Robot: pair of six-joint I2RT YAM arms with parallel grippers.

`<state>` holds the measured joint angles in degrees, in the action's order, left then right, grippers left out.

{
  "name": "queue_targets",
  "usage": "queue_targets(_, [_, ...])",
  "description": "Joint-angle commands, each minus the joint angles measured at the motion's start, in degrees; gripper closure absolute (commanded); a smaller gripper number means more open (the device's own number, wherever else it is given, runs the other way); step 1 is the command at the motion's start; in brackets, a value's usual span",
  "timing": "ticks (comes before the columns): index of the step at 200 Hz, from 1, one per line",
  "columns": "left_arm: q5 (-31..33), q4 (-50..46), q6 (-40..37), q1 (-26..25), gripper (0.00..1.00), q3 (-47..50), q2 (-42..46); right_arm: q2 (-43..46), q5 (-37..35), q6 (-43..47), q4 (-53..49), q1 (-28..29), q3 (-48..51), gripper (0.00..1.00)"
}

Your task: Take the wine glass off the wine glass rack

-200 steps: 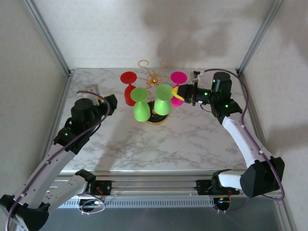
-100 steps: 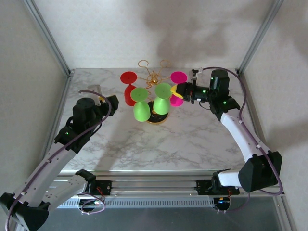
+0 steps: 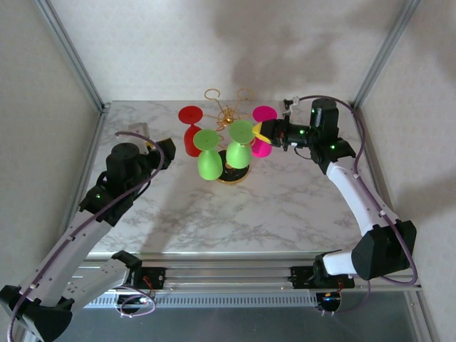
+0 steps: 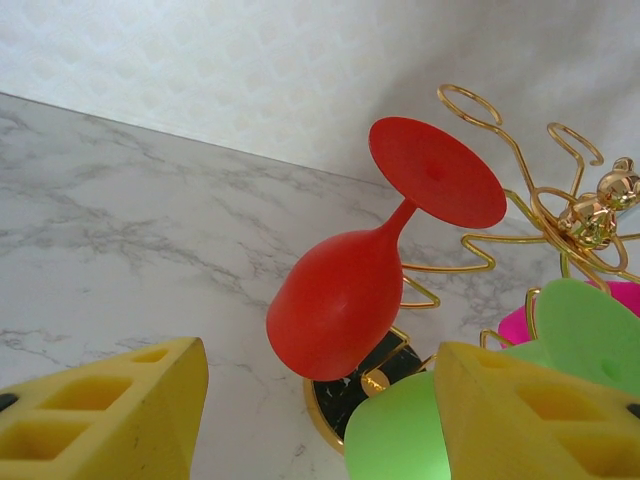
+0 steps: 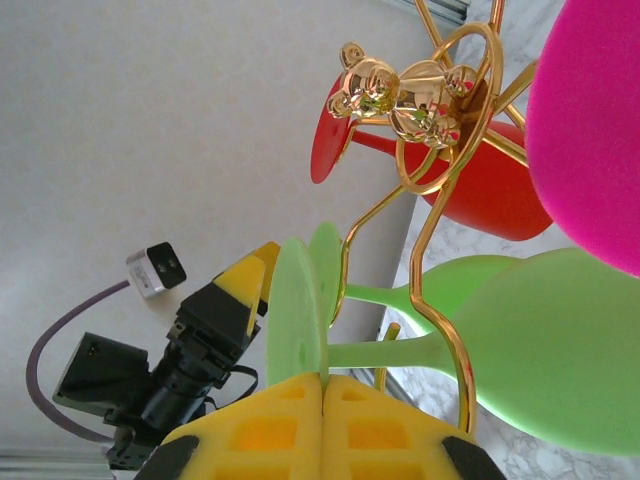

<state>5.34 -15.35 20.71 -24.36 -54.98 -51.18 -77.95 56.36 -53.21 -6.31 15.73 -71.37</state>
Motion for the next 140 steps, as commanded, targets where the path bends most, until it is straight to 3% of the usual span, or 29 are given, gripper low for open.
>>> queue_targets(1, [-0.1, -0.6, -1.6, -0.6, 0.39, -1.6, -0.1, -0.1, -1.3, 2.2, -1.0, -1.0, -2.4, 1.00])
queue_targets(140, [0.5, -0.4, -2.1, -0.8, 0.39, -1.6, -1.3, -1.5, -0.1, 1.0, 1.3, -2.8, -3.6, 1.00])
